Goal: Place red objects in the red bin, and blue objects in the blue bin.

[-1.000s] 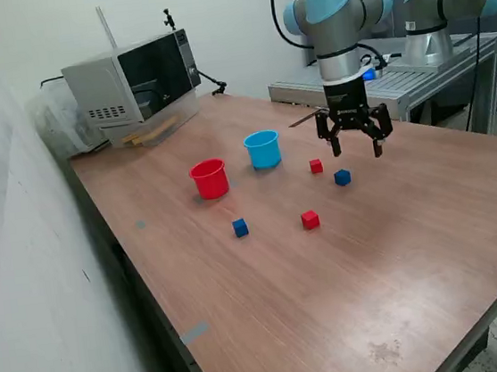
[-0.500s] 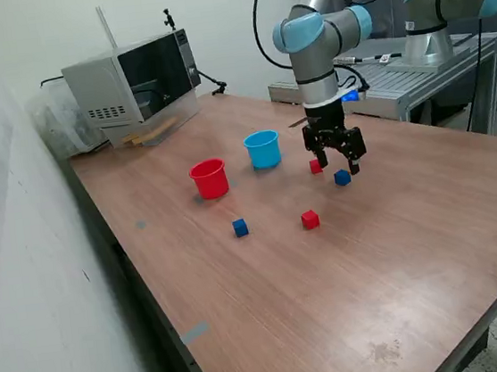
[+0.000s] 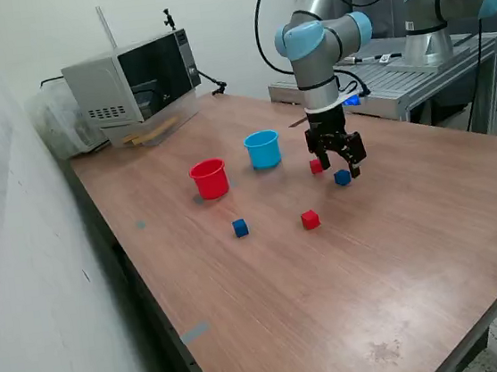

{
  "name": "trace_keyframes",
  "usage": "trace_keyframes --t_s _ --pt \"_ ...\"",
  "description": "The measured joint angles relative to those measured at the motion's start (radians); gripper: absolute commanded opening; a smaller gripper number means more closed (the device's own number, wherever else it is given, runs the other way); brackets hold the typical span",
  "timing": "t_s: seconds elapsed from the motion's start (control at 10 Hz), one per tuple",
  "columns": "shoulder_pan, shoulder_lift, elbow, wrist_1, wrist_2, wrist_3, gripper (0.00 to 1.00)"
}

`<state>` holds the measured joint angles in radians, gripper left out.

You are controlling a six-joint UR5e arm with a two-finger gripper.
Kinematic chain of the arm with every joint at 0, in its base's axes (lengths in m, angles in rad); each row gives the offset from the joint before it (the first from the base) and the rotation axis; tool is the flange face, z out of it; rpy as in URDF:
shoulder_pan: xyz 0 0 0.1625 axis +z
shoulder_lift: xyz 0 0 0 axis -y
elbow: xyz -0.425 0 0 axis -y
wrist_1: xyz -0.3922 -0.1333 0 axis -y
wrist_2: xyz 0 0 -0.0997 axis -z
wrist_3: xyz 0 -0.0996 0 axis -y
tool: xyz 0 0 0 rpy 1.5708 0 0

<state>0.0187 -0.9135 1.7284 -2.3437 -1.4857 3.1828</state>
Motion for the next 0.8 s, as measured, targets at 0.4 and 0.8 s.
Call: trace_keyframes --t_s 0.4,0.8 --pt "0.001 0.000 0.007 -0.029 0.001 -0.002 0.00" --pt "0.006 -0.009 -0.004 -0.034 -0.009 -0.019 0.00"
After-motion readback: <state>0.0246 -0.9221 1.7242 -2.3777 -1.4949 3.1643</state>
